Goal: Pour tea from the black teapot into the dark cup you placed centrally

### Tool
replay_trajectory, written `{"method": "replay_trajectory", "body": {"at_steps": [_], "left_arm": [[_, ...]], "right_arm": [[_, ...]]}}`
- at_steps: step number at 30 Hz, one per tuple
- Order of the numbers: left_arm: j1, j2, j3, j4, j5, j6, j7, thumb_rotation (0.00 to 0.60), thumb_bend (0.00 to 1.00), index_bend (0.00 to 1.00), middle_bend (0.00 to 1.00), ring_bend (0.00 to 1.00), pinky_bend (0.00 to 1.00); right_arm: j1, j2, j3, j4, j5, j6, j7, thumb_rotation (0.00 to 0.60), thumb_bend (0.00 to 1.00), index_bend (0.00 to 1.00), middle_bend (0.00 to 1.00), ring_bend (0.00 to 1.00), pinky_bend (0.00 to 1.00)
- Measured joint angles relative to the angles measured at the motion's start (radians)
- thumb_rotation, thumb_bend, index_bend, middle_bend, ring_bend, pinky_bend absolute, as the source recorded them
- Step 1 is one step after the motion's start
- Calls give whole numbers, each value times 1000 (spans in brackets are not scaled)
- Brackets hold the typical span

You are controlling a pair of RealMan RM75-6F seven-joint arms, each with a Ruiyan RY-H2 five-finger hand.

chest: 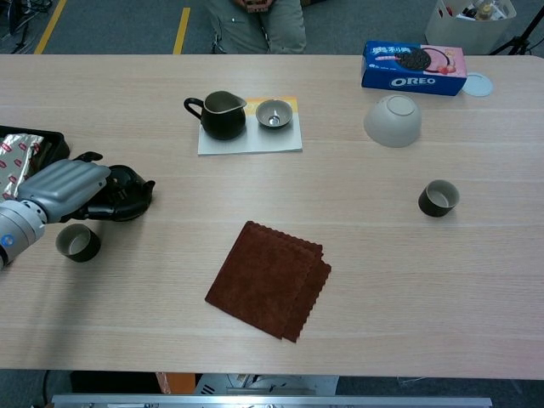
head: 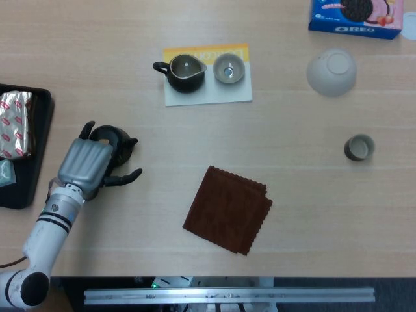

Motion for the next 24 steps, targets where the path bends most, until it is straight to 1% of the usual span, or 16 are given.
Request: {"method": "replay_trajectory", "body": {"at_steps": [6,14,19,24], "left_arm": [[2,2,-20,12,10,3,-60,0,147,862,942,726,0],[15,-17,-41,51,59,47,-121,0,147,941,994,780,0],[24,-23,-57,72,92,79,-155,0,147,962,1000,802,0],[29,-11,-67,73,102,98,-153,0,147,987,1000,820,1]], "right_arm": [[0,2,1,-5,1,0,-2,600,122,220,155,13,129],[-3,6,2,-12,1,4,-2,600,122,219,155,13,129],[-8,10,3,-18,0,13,-2,600,122,219,155,13,129],[-13,13,3,-23,-3,24,0,600,121,219,155,13,129]]}}
